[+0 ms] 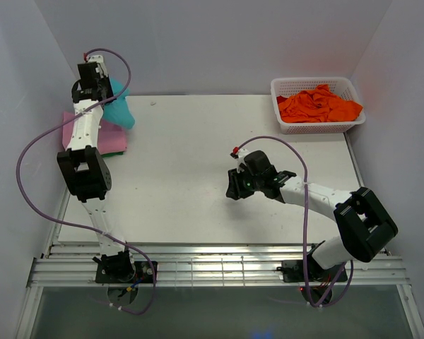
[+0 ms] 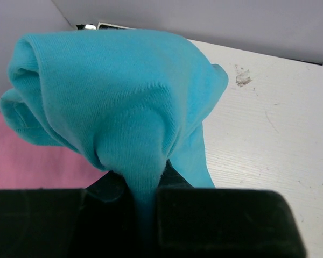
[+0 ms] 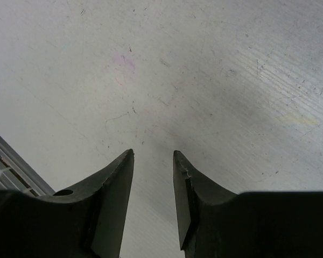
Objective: Fold and stack the t-shirts
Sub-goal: Neatly place the folded tshirt to the corner
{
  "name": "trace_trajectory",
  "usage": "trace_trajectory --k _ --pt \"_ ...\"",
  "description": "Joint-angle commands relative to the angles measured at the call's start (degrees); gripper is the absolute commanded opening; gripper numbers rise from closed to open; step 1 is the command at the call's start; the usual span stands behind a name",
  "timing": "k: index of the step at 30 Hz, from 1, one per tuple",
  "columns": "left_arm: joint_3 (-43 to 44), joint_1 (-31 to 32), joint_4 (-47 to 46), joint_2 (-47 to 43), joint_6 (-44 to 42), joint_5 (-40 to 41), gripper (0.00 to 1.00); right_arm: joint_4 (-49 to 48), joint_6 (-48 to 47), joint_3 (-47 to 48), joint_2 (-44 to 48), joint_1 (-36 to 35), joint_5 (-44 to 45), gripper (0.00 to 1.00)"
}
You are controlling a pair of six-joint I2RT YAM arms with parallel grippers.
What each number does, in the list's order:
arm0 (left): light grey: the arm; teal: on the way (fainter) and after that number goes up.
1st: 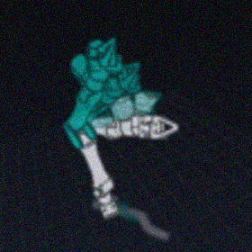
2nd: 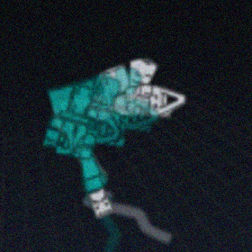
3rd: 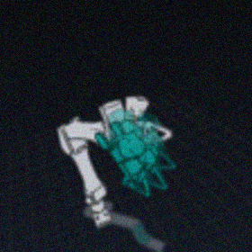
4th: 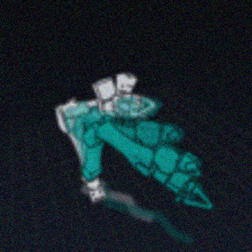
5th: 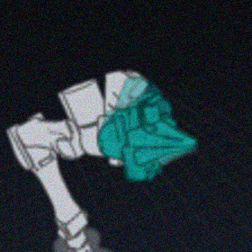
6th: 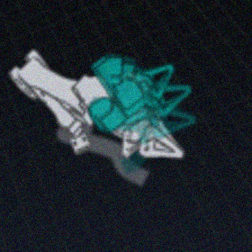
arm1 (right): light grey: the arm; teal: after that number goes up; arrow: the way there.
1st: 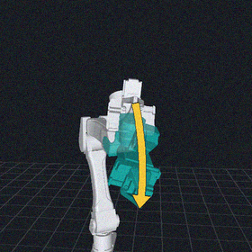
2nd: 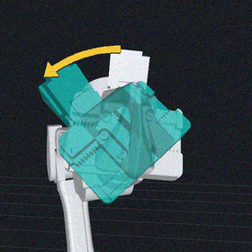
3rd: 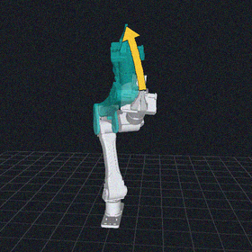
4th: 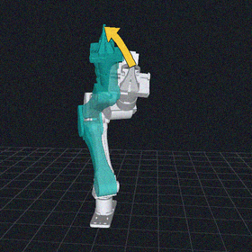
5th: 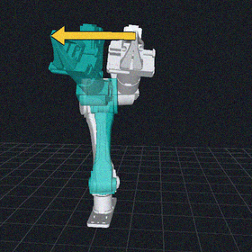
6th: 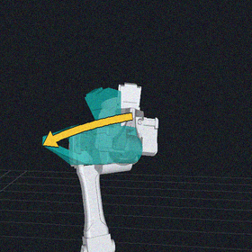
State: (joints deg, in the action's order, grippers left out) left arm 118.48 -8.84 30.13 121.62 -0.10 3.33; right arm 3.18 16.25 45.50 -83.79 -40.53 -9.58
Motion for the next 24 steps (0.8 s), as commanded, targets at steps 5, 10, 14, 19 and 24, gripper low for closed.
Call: trace_trajectory --k 5,10,14,19,24 --pt "0.18 -0.83 -1.30 -2.44 1.15 -0.26 0.00 -1.25 0.54 0.82 -0.94 -0.07 -1.49 0.41" --pt "-1.32 -2.14 -1.65 -3.32 1.24 0.09 0.00 -1.42 0.63 0.39 -0.41 -0.25 -2.02 0.41" --pt "-3.94 -2.94 -2.44 -3.94 1.33 1.67 0.00 -0.90 0.54 0.03 0.03 -0.25 -1.67 0.41" --pt "-5.45 -4.16 -3.50 -3.50 1.59 4.22 0.00 -0.54 0.27 -0.49 0.73 -0.33 -1.49 0.41" --pt "-4.83 -4.87 -3.50 -1.39 1.86 5.54 0.00 0.51 0.01 -1.02 1.61 -0.25 -0.52 0.41"
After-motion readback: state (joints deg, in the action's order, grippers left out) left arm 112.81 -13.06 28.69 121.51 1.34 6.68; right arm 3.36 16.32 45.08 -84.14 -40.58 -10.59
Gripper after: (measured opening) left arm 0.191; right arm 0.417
